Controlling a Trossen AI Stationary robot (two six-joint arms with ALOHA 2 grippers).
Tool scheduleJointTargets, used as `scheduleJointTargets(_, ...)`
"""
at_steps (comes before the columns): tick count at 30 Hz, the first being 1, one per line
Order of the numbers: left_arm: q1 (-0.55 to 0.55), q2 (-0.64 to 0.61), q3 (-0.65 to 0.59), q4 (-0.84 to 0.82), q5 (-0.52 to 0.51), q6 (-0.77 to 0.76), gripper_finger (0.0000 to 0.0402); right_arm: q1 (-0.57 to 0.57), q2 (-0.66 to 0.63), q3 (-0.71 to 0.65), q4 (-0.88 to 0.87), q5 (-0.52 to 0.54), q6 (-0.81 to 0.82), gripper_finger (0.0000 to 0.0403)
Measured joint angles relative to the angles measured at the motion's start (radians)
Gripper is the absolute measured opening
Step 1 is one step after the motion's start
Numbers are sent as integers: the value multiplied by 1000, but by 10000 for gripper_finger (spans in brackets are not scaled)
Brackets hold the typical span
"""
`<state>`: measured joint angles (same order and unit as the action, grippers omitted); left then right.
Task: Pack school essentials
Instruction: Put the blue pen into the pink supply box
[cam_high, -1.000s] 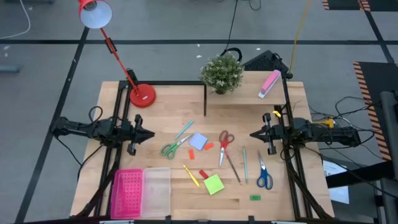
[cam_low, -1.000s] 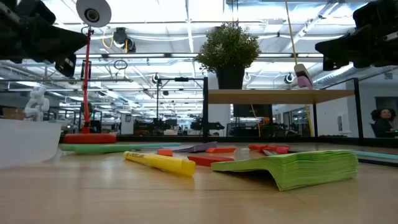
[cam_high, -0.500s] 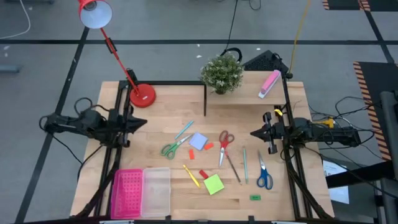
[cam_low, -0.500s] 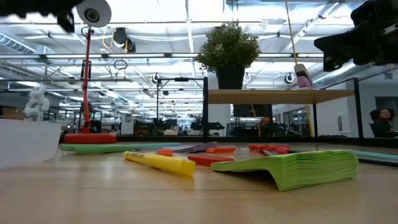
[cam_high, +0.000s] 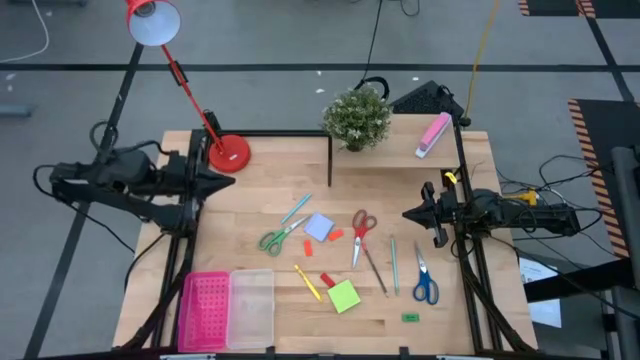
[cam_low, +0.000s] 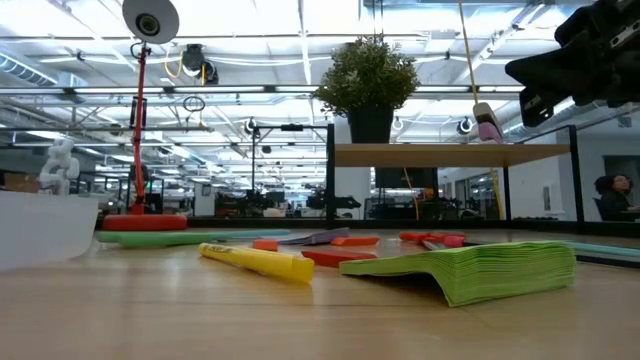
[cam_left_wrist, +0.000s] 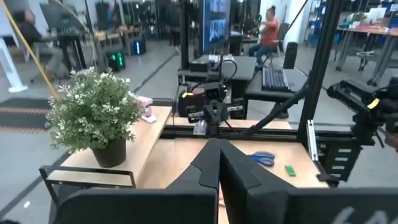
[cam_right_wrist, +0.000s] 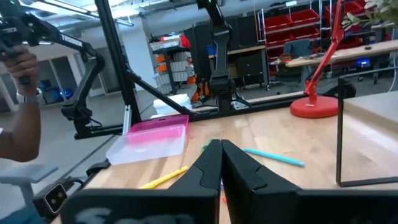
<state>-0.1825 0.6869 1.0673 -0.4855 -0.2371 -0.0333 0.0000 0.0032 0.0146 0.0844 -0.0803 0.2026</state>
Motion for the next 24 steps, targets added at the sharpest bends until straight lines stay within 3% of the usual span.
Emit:
scheduleJointTargets(5,0,131,113,-166,0,-30,1,2,8,0,-10,0,48,0)
scheduleJointTargets(12,0,257,100,-221,-26,15,2,2,78,56,-40,0,100,0)
scheduleJointTargets(24,0,316,100,-214,-54,81,17,2,367,488,-283,8,18,0)
